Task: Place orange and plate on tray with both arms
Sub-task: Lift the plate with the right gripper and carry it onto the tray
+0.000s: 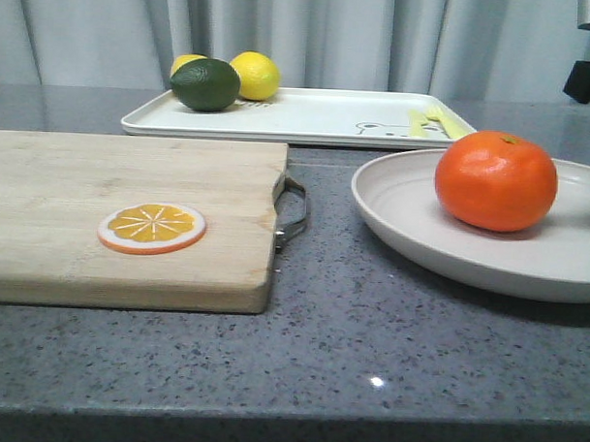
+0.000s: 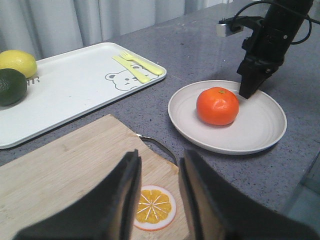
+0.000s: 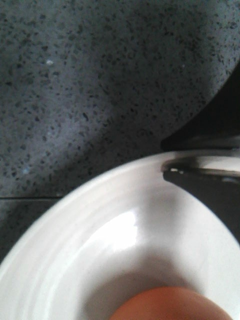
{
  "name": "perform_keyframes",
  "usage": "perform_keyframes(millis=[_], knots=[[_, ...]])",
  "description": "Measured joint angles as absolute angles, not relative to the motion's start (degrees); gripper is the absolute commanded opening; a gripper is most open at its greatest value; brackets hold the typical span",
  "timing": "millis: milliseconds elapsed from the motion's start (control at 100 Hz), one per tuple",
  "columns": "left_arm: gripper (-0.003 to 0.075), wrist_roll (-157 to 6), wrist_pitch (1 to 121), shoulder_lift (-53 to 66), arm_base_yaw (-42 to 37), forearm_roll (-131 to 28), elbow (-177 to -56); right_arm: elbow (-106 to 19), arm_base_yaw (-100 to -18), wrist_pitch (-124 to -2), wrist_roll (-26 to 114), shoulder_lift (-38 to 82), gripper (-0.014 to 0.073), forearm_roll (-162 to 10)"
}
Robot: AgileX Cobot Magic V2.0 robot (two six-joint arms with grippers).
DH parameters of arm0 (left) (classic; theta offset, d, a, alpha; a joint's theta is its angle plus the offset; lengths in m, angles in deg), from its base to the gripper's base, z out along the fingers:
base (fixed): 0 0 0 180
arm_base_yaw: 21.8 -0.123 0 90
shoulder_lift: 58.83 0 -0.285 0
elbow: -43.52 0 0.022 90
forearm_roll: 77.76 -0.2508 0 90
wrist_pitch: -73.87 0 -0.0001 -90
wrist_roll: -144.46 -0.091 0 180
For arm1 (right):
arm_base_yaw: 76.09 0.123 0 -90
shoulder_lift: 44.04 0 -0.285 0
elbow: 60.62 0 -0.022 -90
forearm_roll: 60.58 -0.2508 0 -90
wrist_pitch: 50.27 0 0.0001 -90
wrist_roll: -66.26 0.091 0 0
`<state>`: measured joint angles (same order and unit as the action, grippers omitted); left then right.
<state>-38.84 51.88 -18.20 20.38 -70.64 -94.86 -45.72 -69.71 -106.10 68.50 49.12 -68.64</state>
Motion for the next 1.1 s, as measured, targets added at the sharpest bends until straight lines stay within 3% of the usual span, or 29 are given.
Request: perform_keyframes(millis=[380,640,1100], knots=[[0.0186,-38.84,51.88,-18.20,20.38,-70.64,-94.86,-55.32,-71.92,-110.95,66.80,49.52,-0.0057,-74.02],[0.0186,-38.84,51.88,-18.20,20.38,-70.64,-94.86,-63.22,-72.49,-111.42,63.96,56.12,-0.0057,-82.46],[0.0186,-38.84,51.88,-18.20,20.38,-70.64,-94.76,-95.31,-69.51,-114.98,63.92,77.92,-0.0057,-85.98]])
